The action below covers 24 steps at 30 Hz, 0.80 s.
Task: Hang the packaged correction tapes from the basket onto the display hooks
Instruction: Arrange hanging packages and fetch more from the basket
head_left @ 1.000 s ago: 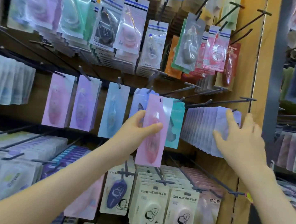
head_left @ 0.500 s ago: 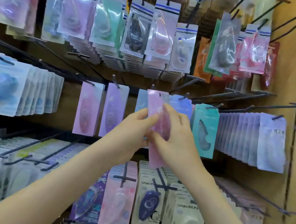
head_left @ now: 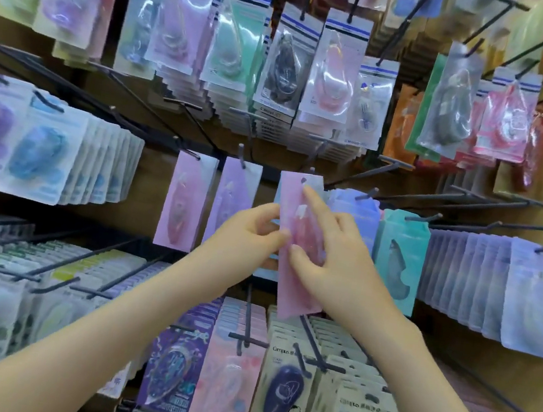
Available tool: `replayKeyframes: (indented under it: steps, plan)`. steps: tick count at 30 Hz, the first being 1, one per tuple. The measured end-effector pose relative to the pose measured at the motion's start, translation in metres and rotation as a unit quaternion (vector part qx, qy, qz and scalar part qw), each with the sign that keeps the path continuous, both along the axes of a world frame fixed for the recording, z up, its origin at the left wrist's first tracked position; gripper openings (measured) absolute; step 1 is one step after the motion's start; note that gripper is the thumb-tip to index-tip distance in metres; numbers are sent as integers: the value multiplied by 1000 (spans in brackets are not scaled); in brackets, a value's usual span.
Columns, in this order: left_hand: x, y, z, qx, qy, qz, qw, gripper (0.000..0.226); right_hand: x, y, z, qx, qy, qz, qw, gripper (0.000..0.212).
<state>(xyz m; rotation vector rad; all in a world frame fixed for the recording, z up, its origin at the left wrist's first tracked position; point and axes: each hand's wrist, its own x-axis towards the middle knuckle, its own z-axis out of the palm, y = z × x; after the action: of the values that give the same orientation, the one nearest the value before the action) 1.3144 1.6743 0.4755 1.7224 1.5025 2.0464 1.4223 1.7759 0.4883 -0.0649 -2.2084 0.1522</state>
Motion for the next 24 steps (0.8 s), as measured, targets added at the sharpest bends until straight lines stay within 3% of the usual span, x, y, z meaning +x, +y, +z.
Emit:
replayKeyframes:
  steps: [6, 12, 18, 24]
  plan:
    - [-55, -58, -3, -16, 41, 73, 996, 27, -61, -49, -3, -5, 5, 44, 999, 72]
    - [-122, -100, 9, -10, 44, 70, 997, 29, -129, -94, 2, 10, 47, 40, 998, 74]
    - [-147, -104, 17, -30, 73, 41, 996, 17, -141, -115, -4, -1, 102, -53, 993, 75]
    - [-148, -99, 15, -53, 83, 21, 995, 18, -134, -125, -8, 44, 60, -144, 987, 74]
